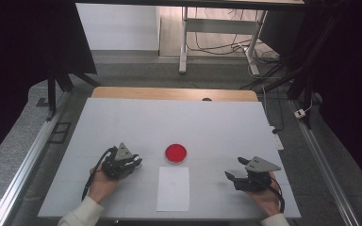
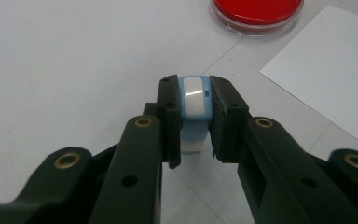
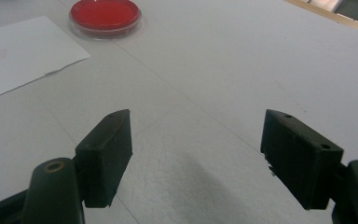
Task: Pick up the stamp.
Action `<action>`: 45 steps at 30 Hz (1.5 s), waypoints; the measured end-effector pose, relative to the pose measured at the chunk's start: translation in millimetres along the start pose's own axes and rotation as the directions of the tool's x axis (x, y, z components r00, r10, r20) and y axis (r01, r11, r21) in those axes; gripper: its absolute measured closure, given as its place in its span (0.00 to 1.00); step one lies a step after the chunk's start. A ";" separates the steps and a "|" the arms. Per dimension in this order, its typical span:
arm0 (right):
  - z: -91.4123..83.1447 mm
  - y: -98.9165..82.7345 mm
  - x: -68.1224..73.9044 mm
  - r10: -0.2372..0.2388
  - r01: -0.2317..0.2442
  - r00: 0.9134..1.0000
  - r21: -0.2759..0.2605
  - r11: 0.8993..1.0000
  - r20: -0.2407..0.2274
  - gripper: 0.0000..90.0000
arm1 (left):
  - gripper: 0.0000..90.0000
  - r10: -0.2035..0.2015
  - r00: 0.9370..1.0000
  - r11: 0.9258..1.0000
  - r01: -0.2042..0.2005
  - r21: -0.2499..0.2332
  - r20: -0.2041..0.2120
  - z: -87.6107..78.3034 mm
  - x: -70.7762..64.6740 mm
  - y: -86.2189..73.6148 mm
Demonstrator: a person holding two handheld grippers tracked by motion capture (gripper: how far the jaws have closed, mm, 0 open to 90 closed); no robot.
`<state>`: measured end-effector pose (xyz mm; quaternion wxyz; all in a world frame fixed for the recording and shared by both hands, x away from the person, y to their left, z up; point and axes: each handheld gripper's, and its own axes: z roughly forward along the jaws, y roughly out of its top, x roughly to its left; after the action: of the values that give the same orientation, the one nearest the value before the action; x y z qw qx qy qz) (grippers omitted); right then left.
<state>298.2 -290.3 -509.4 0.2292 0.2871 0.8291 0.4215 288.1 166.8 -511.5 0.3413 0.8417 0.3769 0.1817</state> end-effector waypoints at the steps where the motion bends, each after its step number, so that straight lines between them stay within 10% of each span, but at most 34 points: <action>1: 0.0 0.0 0.0 0.000 0.000 1.000 0.000 1.000 0.000 0.27 | 0.83 0.000 1.000 1.000 0.000 -0.001 0.002 0.0 0.1 0.0; 25: -0.4 0.0 0.4 -0.001 0.001 1.000 -0.010 1.000 0.002 0.27 | 0.84 -0.075 0.995 0.992 0.080 -0.096 0.059 -16.2 5.9 3.1; 45: -0.3 0.3 1.0 -0.005 0.005 1.000 -0.010 1.000 0.009 0.27 | 0.84 -0.137 0.975 0.963 0.172 -0.207 0.175 -32.6 4.7 11.6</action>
<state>297.4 -289.7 -509.2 0.2353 0.2857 0.8268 0.4236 278.8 179.1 -480.2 0.4748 0.7782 0.3908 0.1276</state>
